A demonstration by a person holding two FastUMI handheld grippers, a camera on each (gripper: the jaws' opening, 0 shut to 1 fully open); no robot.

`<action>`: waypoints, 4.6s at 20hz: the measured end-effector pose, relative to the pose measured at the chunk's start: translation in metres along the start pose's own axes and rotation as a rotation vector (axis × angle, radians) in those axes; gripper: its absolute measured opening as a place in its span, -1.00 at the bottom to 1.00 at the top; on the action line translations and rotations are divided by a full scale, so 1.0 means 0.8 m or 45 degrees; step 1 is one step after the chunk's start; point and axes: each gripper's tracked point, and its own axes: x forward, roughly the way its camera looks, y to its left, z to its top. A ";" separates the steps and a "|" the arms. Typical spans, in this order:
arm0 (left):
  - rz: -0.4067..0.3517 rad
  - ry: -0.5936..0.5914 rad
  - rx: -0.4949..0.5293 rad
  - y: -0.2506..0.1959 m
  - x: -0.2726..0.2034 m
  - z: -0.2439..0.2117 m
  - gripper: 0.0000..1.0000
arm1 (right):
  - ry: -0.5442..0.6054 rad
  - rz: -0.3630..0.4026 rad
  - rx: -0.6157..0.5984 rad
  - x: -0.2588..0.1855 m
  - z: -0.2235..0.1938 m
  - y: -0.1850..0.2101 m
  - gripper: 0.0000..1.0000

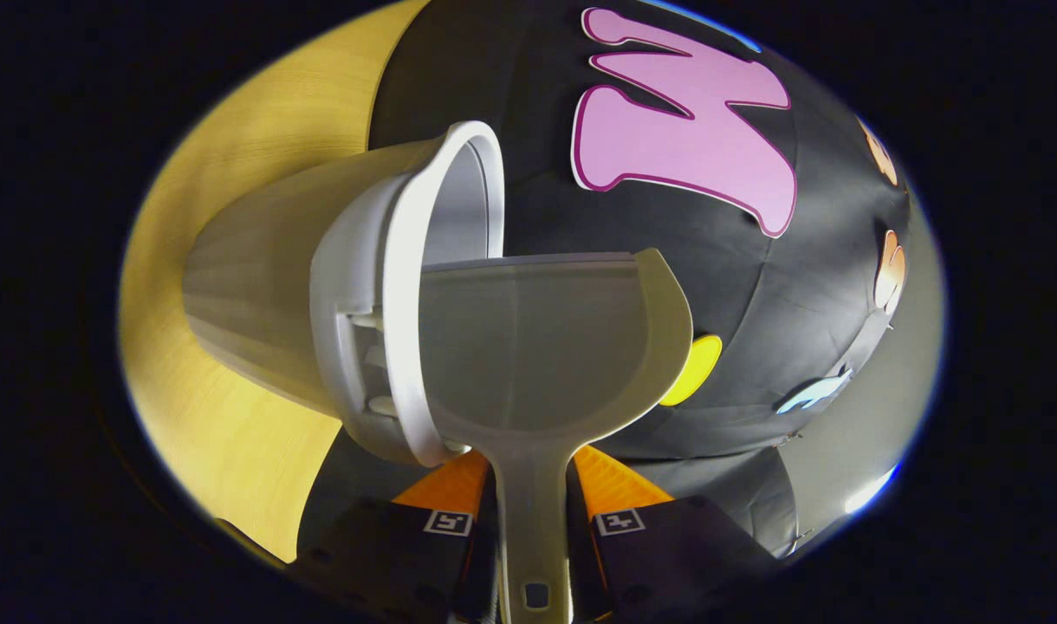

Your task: Pick up the small broom and dustpan from the desktop, sweep the trash into the dustpan with the broom, and then empty the trash into the garbage bin.

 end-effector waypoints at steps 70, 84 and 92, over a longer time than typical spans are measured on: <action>0.367 -0.086 0.398 -0.029 0.076 0.081 -0.44 | 0.407 1.618 1.361 -0.452 0.141 0.336 -0.24; 0.254 -0.242 0.402 -0.064 0.013 0.078 0.90 | 0.281 1.562 1.476 -0.466 0.148 0.277 1.00; 0.250 -0.910 0.519 -0.106 -0.194 0.110 0.92 | -0.031 1.097 1.662 -0.433 0.113 0.101 1.00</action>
